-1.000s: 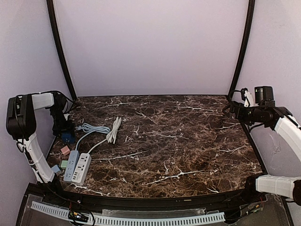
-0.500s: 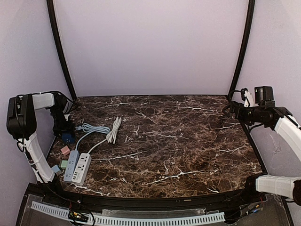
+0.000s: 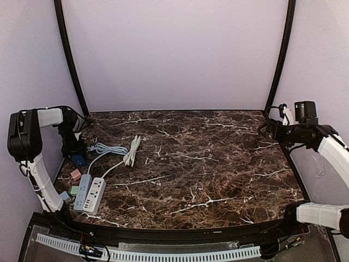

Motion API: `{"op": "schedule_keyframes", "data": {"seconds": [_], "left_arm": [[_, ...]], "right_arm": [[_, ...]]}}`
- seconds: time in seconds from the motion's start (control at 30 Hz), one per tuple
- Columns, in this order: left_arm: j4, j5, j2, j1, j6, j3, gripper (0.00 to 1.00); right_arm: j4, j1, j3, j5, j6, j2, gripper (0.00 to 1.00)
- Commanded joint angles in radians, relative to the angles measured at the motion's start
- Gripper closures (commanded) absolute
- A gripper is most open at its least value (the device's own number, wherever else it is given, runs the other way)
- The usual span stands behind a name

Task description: Insert the plug

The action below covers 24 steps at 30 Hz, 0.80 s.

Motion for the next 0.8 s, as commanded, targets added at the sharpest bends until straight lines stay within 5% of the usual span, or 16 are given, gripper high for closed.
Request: {"op": "schedule_keyframes", "data": {"seconds": [0.0,0.13,0.3,0.77], "left_arm": [[-0.022,0.005,-0.045,0.003,-0.014,-0.028,0.30],[-0.013,0.005,-0.050,0.003,-0.018,-0.040,0.42],[-0.015,0.005,-0.072,0.003,-0.018,-0.039,0.69],[-0.129,0.197,-0.273,-0.091,-0.040,0.071,0.76]], "right_arm": [[0.014,-0.003,-0.014,-0.008,0.011,-0.011,0.01],[0.015,-0.003,-0.016,-0.008,0.013,-0.009,0.01],[0.016,-0.003,-0.015,-0.010,0.018,-0.010,0.01],[0.065,0.000,0.005,-0.090,0.057,0.005,0.01]]}}
